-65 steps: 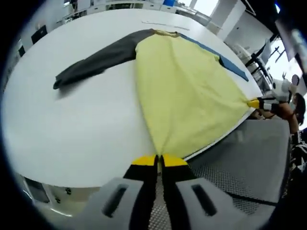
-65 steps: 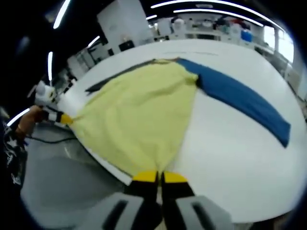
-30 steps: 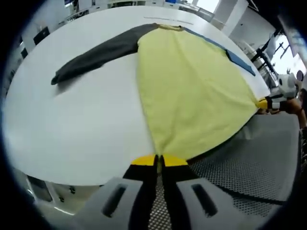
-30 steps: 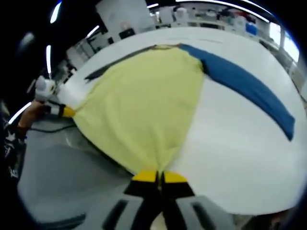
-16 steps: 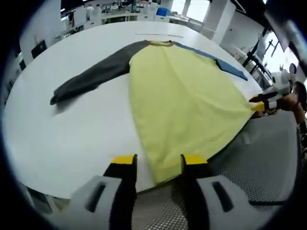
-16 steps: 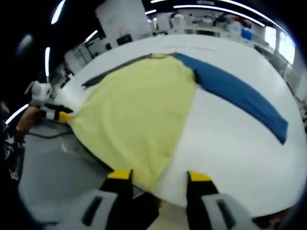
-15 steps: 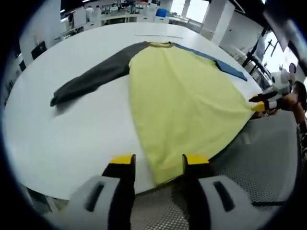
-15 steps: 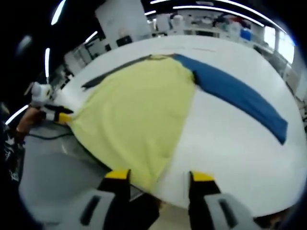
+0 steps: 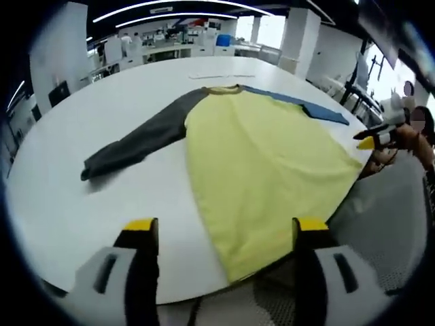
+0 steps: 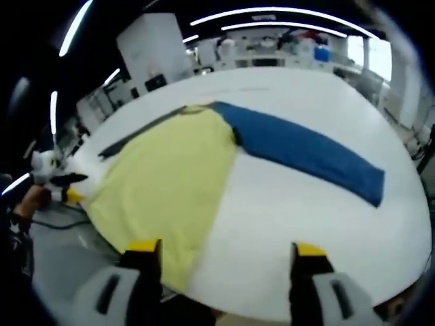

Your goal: Fold the garment on the visible template until the final outline fits inside the template.

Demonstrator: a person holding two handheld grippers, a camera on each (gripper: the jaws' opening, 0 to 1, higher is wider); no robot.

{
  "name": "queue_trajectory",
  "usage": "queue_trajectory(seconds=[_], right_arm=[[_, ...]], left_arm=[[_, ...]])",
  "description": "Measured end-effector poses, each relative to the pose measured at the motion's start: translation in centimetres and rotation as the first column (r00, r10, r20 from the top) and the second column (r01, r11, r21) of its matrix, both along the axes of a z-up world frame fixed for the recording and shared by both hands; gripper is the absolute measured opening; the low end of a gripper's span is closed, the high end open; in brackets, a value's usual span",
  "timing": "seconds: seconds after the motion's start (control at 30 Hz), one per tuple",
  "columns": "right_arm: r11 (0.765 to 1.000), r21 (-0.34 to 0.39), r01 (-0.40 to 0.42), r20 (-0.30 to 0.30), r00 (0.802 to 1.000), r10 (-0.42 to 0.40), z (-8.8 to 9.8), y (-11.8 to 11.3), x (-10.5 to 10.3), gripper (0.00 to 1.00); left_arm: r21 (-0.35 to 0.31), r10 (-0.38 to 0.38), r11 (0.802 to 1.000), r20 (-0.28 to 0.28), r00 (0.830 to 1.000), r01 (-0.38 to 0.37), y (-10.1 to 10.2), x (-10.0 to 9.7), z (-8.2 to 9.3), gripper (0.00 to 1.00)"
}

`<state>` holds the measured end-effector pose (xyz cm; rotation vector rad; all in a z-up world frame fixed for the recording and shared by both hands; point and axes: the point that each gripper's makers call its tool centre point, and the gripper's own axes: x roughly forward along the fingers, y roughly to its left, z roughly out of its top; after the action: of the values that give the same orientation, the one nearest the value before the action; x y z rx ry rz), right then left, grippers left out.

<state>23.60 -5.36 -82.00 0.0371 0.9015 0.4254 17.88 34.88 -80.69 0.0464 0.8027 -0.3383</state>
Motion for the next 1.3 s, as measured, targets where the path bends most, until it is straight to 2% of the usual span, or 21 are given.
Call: queue_trajectory(seconds=[0.37, 0.47, 0.63, 0.73, 0.87, 0.93, 1.0, 1.1, 1.27, 1.3], right_arm=[[0.985, -0.036, 0.168, 0.064, 0.984, -0.165, 1.6, -7.1, 4.2, 0.74], [0.977, -0.046, 0.206, 0.069, 0.977, -0.203, 1.5, -8.7, 5.1, 0.73], [0.961, -0.036, 0.276, 0.078, 0.959, -0.272, 1.2, -11.3, 6.4, 0.69], [0.943, -0.028, 0.331, 0.080, 0.941, -0.328, 1.0, -13.0, 7.2, 0.66], [0.925, -0.025, 0.379, 0.100, 0.922, -0.375, 1.0, -14.7, 8.2, 0.57], [0.911, -0.046, 0.410, 0.091, 0.910, -0.405, 0.7, -16.2, 8.7, 0.54], [0.900, -0.055, 0.432, 0.099, 0.900, -0.425, 0.6, -16.6, 8.9, 0.51], [0.884, -0.052, 0.464, 0.097, 0.884, -0.458, 0.1, -17.6, 9.4, 0.45], [0.880, -0.086, 0.467, 0.091, 0.883, -0.460, -0.6, -17.6, 9.3, 0.39], [0.879, -0.090, 0.468, 0.090, 0.883, -0.460, -1.3, -17.6, 9.7, 0.38]], left_arm=[[0.015, 0.022, 1.000, 0.029, 0.999, -0.022, 0.6, 0.8, 0.4, 0.99], [0.017, 0.036, 0.999, 0.034, 0.999, -0.036, 0.8, 1.0, 0.6, 0.99], [-0.001, 0.042, 0.999, 0.060, 0.997, -0.042, 0.8, 1.5, 1.3, 0.99], [-0.003, 0.049, 0.999, 0.067, 0.997, -0.049, 0.9, 1.6, 1.4, 0.99], [-0.001, 0.043, 0.999, 0.063, 0.997, -0.043, 0.9, 1.6, 1.2, 0.99], [-0.026, 0.039, 0.999, 0.075, 0.996, -0.037, 0.4, 1.7, 1.4, 0.99], [-0.040, 0.040, 0.998, 0.079, 0.996, -0.037, 0.3, 1.8, 1.5, 0.99], [-0.027, 0.032, 0.999, 0.097, 0.995, -0.030, 0.2, 2.0, 1.7, 0.99], [-0.012, 0.024, 1.000, 0.108, 0.994, -0.023, 0.0, 2.3, 2.0, 0.97], [-0.012, 0.026, 1.000, 0.111, 0.993, -0.025, 0.0, 2.4, 2.1, 0.97]])
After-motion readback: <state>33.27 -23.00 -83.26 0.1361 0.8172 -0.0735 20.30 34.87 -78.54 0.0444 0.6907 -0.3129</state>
